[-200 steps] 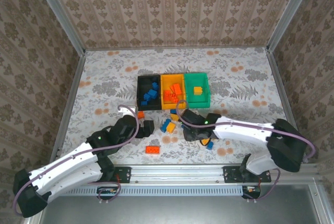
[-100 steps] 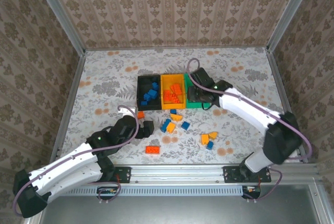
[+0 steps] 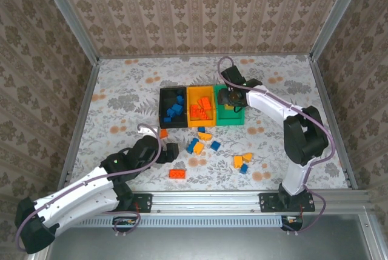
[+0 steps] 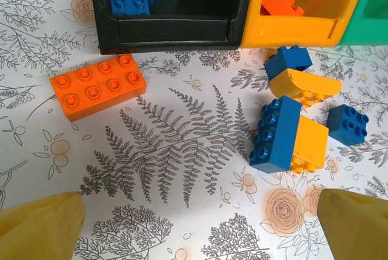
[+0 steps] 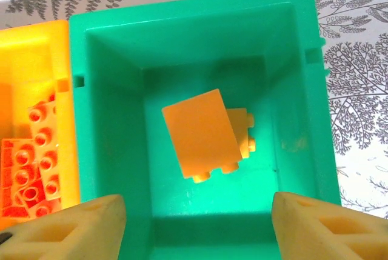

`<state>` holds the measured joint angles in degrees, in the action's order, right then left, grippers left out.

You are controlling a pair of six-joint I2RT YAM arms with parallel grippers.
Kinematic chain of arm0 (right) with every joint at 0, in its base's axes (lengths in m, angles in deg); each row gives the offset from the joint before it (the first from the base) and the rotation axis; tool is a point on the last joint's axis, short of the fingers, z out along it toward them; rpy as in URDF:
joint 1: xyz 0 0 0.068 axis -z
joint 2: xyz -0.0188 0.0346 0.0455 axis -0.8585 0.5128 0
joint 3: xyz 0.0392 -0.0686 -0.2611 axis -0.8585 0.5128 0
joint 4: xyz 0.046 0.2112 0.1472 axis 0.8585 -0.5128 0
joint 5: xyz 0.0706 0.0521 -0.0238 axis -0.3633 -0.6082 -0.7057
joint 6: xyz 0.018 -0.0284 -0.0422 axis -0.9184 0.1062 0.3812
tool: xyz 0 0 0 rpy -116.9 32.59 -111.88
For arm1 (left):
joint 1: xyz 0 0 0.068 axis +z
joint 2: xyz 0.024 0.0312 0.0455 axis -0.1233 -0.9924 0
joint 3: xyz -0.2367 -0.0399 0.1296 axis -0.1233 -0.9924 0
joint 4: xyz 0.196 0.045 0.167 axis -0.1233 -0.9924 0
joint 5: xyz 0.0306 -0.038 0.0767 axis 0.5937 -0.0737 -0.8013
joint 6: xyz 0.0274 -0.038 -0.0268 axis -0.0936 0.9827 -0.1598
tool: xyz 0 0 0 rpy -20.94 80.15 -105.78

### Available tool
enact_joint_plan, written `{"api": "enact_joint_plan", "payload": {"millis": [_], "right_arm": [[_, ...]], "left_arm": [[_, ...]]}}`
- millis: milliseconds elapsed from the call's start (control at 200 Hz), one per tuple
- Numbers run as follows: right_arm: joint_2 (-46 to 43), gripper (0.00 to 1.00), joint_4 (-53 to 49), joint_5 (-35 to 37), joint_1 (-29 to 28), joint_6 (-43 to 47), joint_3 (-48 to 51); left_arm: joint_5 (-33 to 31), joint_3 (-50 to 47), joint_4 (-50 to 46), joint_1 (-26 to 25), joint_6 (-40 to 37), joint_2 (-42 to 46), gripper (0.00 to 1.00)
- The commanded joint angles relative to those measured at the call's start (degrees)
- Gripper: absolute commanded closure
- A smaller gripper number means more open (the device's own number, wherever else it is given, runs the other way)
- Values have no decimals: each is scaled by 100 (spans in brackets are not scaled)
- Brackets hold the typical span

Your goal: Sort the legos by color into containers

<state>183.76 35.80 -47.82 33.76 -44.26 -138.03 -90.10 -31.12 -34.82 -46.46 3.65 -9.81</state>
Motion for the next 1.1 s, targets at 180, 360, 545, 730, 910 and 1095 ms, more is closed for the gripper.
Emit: {"api": "enact_joint_plan", "payload": {"millis": [180, 360, 545, 730, 910, 1095], "right_arm": [[-1964, 32, -524, -456, -142, -728, 2201], [-2797, 31, -876, -825, -173, -1105, 3436], [-3174, 31, -809, -1139, -246, -1742, 3943], [-3121, 34, -934, -1237, -314, -1972, 4130], [-2959, 39, -878, -1377, -367, -2067, 4356], [-2805, 53, -927, -1276, -364, -2063, 4311]], "left_arm": [[102, -94, 114, 72, 125, 82, 0], [166, -301, 369, 156, 161, 14, 0], [307, -411, 468, 273, 165, -8, 0], [345, -482, 408, 324, 162, 118, 0], [364, -602, 406, 396, 175, 308, 0], [434, -640, 381, 482, 179, 379, 0]]}}
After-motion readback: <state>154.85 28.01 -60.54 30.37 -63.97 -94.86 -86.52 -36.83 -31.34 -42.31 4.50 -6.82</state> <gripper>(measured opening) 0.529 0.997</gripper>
